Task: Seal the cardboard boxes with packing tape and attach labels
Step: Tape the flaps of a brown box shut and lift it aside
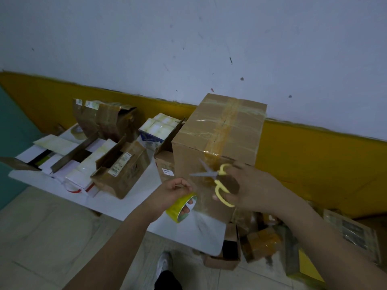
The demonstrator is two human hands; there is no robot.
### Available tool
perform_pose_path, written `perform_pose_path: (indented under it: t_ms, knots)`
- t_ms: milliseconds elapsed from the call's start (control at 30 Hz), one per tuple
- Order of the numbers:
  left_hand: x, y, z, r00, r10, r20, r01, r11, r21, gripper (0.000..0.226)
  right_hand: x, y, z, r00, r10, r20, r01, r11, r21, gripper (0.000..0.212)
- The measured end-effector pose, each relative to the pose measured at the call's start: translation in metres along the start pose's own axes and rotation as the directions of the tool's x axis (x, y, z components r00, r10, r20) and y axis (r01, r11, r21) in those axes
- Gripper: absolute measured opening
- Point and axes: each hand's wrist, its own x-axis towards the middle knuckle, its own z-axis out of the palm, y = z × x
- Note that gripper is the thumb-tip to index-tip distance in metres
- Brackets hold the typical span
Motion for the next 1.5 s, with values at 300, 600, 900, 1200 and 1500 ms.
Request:
perform_pose_path:
  t_ms: [300, 600, 900, 1200, 1500]
  knots:
    - [0.000, 0.003, 0.008, 0.986, 0.017, -0.166, -0.048, 0.982, -0.185, 0.008, 0.076, -0.010, 0.031, 0.829, 0.043, -0.557, -0.197, 0.956, -0.219, 0.057]
    - [-0.006, 0.000, 0.000, 0.972, 0.040, -0.230, -0.095, 0.968, -0.231, 0.010, 0.069, -0.025, 0.055, 0.832, 0.001, -0.555, -0.165, 0.955, -0.246, 0.067]
    - [-0.018, -0.002, -0.015, 0.935, -0.005, -0.355, -0.120, 0.937, -0.328, 0.010, 0.048, -0.044, 0.066, 0.833, -0.157, -0.530, 0.107, 0.987, -0.124, 0.016]
    - [-0.016, -0.043, -0.041, 0.901, -0.159, -0.405, -0.035, 0.901, -0.432, 0.013, 0.070, -0.019, 0.206, 0.959, 0.213, 0.187, -0.249, 0.950, 0.190, 0.026]
    - [0.001, -0.091, -0.092, 0.869, -0.276, -0.410, 0.096, 0.908, -0.407, 0.003, 0.103, -0.029, 0.293, 0.911, 0.203, 0.360, -0.246, 0.966, 0.078, 0.022]
